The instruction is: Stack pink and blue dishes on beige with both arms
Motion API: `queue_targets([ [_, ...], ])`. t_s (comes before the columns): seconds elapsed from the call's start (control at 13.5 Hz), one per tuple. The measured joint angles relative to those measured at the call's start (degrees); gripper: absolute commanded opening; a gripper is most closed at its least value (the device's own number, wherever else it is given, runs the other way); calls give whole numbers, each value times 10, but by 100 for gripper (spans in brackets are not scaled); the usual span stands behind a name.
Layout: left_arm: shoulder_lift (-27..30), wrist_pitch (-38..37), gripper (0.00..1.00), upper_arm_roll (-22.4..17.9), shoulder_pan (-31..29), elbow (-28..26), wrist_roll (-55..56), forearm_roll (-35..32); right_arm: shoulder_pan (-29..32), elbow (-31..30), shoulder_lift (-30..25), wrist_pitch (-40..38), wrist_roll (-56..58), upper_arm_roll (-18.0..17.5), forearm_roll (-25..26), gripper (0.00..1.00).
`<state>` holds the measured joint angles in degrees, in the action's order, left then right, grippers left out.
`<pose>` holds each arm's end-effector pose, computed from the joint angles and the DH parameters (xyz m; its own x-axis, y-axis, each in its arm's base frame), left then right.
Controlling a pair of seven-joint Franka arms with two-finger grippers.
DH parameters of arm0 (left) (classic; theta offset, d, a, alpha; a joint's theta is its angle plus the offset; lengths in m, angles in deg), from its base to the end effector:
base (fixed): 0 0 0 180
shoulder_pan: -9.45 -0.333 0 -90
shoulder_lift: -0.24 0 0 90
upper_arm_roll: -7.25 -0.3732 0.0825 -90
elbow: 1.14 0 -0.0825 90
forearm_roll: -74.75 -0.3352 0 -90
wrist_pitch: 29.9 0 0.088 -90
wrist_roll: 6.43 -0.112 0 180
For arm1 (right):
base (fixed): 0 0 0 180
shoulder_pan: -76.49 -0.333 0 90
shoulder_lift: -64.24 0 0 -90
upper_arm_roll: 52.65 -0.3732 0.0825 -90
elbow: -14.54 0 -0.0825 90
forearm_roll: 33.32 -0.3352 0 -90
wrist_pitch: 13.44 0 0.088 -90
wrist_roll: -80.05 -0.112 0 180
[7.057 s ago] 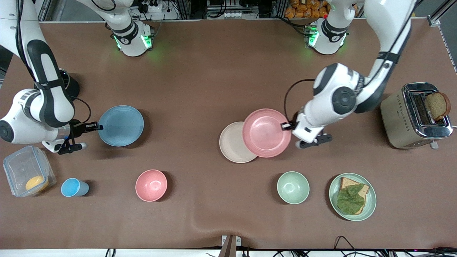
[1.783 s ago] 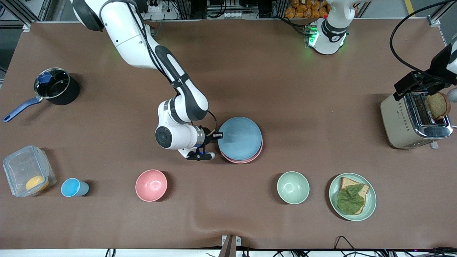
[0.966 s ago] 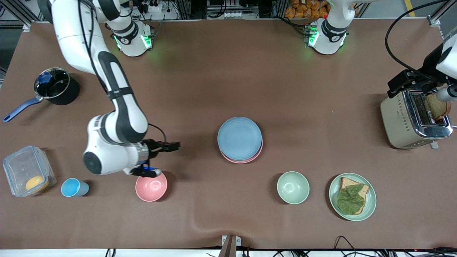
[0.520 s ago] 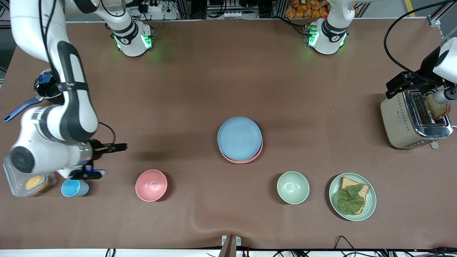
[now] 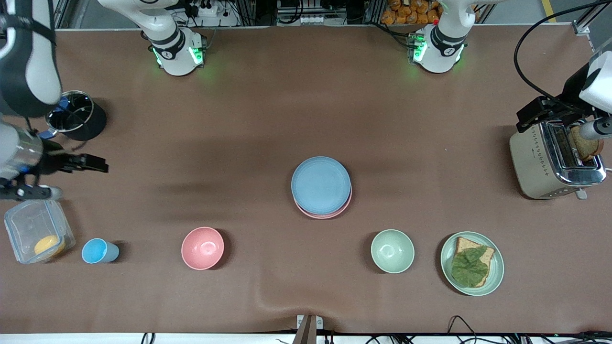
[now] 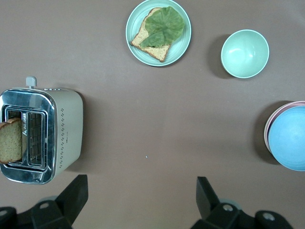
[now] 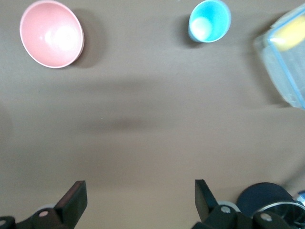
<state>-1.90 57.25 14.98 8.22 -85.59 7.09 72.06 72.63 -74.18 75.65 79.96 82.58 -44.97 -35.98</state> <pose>0.5126 -0.0510 0.6943 0.9920 0.1245 0.0197 0.1252 -0.9914 -0.0383 0.5726 -0.0251 0.5841 0.9931 -0.0253 -0.1144 -0.0283 -0.9993 -0.0244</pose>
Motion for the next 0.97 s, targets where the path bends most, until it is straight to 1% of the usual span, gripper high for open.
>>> queue_targets([
  [0.15, 0, 0, 100, 0, 0, 0, 0, 0, 0, -8, -33, 1, 0, 9, 3, 100],
  [0.45, 0, 0, 100, -1, 0, 0, -2, 0, 2, -10, -64, 2, 0, 15, 5, 100],
  [0.67, 0, 0, 100, -2, 0, 1, -4, 0, 3, -9, -71, -9, 0, 18, 6, 100],
  [0.97, 0, 0, 100, -3, 0, 1, -11, 0, 3, -9, -71, -2, 0, 17, 15, 100],
])
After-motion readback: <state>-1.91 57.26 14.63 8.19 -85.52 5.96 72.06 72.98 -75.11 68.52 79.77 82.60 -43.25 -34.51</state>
